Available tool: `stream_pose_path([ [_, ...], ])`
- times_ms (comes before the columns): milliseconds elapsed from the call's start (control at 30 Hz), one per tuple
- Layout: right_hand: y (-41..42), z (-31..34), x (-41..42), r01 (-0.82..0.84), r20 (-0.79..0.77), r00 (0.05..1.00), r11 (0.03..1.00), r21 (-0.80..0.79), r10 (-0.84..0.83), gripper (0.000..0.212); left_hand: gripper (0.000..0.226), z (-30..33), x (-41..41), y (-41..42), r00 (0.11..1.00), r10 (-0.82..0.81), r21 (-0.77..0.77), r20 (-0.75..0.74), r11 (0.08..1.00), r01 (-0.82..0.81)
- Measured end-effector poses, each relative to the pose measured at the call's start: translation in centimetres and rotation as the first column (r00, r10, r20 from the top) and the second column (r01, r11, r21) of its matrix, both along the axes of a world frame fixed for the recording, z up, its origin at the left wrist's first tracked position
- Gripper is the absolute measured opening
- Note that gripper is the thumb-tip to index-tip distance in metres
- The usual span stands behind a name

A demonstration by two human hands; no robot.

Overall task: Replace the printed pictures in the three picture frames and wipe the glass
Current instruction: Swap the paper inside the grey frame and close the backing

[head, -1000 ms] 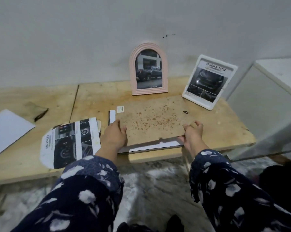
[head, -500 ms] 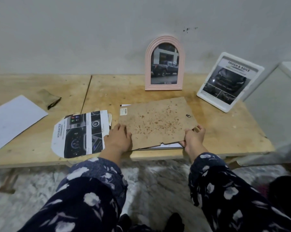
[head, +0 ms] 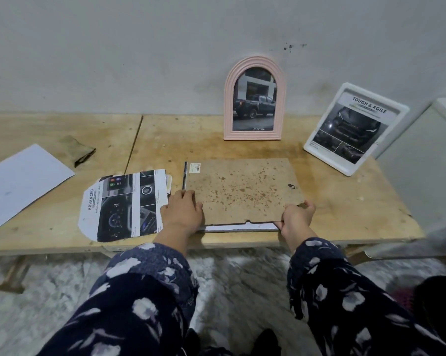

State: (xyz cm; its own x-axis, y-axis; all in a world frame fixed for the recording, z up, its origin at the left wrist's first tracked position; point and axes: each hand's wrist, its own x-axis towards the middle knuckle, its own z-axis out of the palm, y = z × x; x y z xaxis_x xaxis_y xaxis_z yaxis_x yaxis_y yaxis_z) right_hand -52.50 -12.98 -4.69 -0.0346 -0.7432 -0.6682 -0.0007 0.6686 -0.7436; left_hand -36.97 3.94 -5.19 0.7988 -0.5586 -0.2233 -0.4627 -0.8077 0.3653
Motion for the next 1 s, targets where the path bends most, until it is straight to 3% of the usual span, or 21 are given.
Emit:
stream_pose_path([
  [433,0.7,-0.3,-0.6,-0.060,-0.145,0.988,0.996,-0.064,0.050,0.055,0.048,-0.2,-0.6,0.6,1.000,-0.003,0.003,-0.003,1.000,0.003],
  [567,1.2,-0.6,-0.4,-0.075,-0.166,0.984,0.996,-0.058,0.064,0.052,0.061,-0.4,-0.5,0.4,0.997,0.010,-0.017,-0.073,1.000,-0.011],
  [700,1.2,-0.8,-0.5,-0.206,-0.261,0.950,0.973,-0.105,0.173,0.045,0.078,-0.5,-0.2,0.2,0.994,0.016,0.053,-0.105,0.999,-0.010],
  [1000,0.6,-0.7,-1.3,-0.397,-0.422,0.852,0.907,-0.139,0.308,0.039,0.098,-0.6,-0.2,0.0,0.990,0.050,0.047,-0.131,0.998,-0.044],
])
